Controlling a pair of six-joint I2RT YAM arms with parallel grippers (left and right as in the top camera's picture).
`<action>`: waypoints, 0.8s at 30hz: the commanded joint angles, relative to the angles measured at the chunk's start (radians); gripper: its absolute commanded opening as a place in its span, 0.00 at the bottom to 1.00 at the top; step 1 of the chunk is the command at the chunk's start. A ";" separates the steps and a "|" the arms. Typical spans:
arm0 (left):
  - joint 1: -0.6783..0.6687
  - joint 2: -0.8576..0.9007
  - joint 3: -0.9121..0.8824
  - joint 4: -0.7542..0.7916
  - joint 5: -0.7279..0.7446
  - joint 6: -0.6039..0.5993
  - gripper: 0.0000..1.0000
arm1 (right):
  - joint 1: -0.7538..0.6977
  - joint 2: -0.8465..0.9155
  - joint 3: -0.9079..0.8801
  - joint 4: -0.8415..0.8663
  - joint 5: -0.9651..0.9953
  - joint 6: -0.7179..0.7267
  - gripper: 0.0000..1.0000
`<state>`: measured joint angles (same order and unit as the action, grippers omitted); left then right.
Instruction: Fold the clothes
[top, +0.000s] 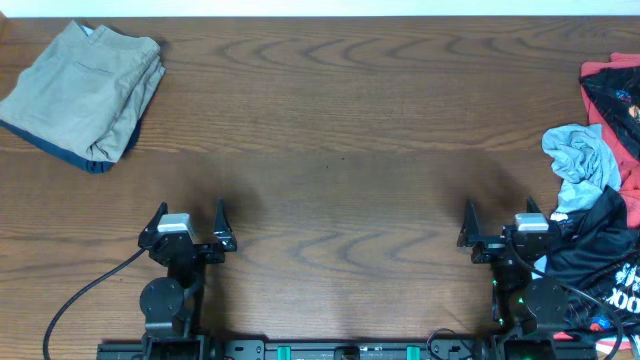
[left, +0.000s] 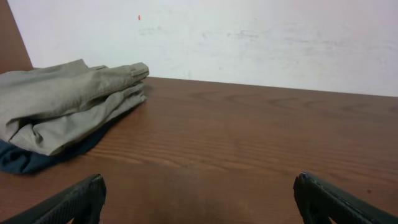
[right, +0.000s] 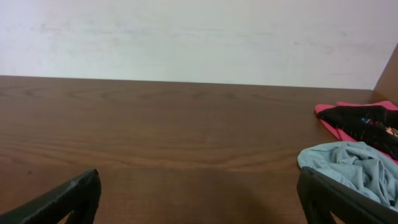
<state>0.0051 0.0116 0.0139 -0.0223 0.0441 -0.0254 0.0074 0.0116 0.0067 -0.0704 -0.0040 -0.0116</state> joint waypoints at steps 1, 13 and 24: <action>-0.002 0.011 -0.010 -0.048 -0.034 0.006 0.98 | -0.009 -0.006 -0.001 -0.004 -0.003 -0.011 0.99; -0.002 0.026 -0.010 -0.048 -0.034 0.006 0.98 | -0.009 -0.006 -0.001 -0.004 -0.004 -0.011 0.99; -0.002 0.026 -0.010 -0.048 -0.034 0.006 0.98 | -0.009 -0.006 -0.001 -0.004 -0.003 -0.011 0.99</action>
<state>0.0051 0.0368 0.0139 -0.0223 0.0441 -0.0254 0.0074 0.0116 0.0067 -0.0704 -0.0040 -0.0116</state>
